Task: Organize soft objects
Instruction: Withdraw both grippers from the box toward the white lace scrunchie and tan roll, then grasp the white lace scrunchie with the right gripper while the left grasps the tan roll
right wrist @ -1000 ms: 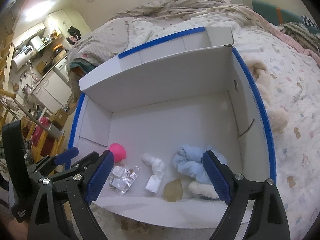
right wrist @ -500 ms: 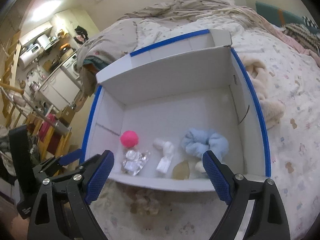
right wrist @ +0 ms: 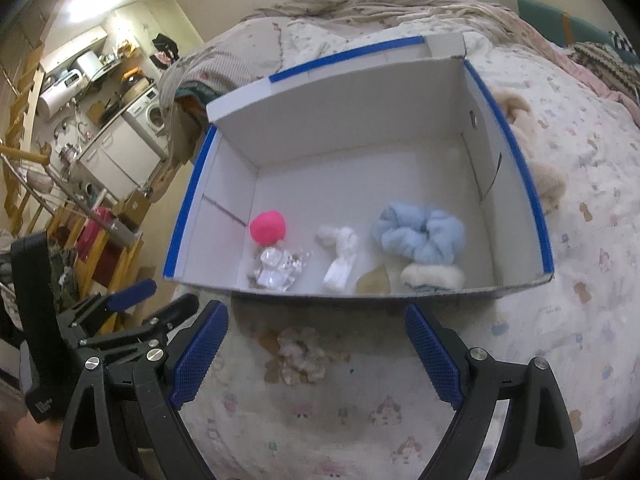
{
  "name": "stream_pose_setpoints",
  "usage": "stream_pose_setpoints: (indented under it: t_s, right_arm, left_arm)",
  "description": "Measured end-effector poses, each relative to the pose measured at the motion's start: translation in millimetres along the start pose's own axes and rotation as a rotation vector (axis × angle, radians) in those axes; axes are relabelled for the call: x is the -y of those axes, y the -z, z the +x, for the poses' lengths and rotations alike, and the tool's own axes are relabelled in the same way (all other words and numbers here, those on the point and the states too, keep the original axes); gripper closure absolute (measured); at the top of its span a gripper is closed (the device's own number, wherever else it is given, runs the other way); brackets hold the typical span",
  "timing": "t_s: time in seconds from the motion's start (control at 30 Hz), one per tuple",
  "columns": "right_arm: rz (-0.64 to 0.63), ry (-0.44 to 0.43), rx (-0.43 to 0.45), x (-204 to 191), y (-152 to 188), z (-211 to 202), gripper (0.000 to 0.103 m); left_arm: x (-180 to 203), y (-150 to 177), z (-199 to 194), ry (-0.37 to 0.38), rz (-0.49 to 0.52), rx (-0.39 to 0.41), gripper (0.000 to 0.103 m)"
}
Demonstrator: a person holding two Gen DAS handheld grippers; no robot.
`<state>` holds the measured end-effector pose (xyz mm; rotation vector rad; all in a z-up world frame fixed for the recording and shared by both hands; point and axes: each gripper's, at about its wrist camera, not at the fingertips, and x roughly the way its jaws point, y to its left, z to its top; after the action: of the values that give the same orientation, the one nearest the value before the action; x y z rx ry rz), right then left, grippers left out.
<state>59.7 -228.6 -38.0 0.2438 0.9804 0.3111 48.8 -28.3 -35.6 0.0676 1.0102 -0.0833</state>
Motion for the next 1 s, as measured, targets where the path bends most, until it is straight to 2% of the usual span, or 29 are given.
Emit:
stream_pose_setpoints:
  t_s: [0.23, 0.4, 0.57, 0.83, 1.0]
  right_arm:
    - [-0.012, 0.015, -0.076, -5, 9, 19, 0.007]
    - [0.034, -0.001, -0.141, -2, 13, 36, 0.007]
    - [0.075, 0.002, -0.205, 4, 17, 52, 0.007]
    - [0.129, 0.069, -0.333, 19, 31, 83, 0.007]
    - [0.053, 0.053, -0.379, 2, 37, 102, 0.007]
  left_arm:
    - [-11, 10, 16, 0.023, -0.064, -0.101, 0.035]
    - [-18, 12, 25, -0.018, -0.092, -0.138, 0.035]
    - [-27, 16, 38, -0.022, -0.134, -0.199, 0.035]
    - [-41, 16, 51, -0.011, -0.216, -0.245, 0.035]
    - [-42, 15, 55, -0.010, -0.225, -0.257, 0.035]
